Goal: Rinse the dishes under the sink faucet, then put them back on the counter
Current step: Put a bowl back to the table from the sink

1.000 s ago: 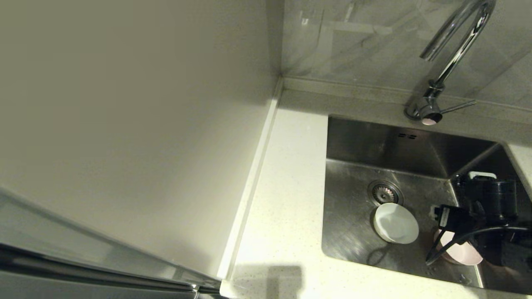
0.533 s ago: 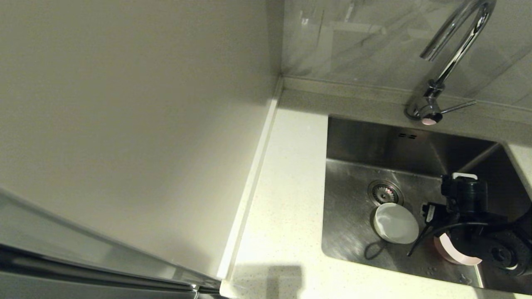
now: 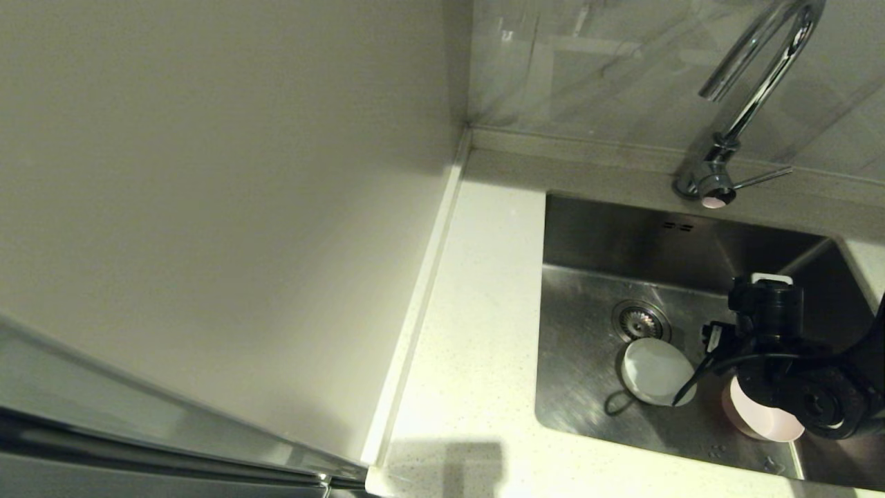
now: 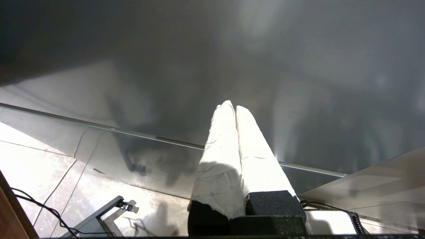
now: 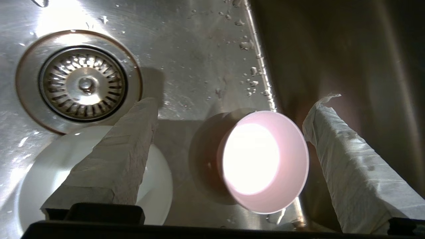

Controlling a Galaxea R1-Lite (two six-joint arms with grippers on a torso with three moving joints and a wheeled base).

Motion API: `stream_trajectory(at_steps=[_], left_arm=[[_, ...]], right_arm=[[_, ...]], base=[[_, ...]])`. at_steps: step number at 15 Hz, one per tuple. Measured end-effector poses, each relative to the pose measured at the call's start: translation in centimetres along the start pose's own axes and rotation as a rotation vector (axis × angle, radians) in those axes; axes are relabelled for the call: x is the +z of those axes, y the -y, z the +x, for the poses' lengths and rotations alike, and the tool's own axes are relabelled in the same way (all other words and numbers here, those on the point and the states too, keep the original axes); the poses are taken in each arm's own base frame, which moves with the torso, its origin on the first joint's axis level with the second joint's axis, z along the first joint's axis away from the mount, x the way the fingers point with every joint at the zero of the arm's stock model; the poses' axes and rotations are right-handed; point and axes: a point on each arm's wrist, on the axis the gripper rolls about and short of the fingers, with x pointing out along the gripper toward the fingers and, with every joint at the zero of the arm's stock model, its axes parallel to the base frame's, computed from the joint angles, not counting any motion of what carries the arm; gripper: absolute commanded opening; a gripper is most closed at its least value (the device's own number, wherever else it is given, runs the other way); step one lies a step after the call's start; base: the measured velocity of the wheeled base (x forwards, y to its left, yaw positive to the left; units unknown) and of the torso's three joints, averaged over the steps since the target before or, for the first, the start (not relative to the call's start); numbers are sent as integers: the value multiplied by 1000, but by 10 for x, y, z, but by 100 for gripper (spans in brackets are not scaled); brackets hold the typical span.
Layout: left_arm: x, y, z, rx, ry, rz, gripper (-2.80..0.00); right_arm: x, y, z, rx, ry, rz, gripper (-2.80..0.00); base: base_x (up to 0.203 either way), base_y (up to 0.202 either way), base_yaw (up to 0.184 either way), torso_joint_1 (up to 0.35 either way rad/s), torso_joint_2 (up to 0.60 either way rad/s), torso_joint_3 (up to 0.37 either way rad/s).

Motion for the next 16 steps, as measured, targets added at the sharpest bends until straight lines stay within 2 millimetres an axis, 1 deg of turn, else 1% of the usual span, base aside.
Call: stream_trajectory(at_steps=[4,6,9,10,13,16], left_arm=[[0,0,0,0,0,0,-280],[0,0,0,1,-1,0,-280],[0,0,0,0,-1,0,-280],[0,0,0,0,-1,0,-280],[0,0,0,0,0,0,-280],[0,0,0,-1,0,0,-280]], right_arm=[[17,3,8,-22,32,-57,0],[24,4,5,5,31,-93,0],[28,5,1,42,-41,-160,0],[30,5,3,39,-69,-179,0],[30,6,18,-3,-127,-207,0],[27,8,45,-89,-149,-198,0]], base=[[0,0,0,0,0,0],[0,0,0,0,0,0],[0,0,0,0,0,0],[0,0,0,0,0,0],[0,0,0,0,0,0],[0,0,0,0,0,0]])
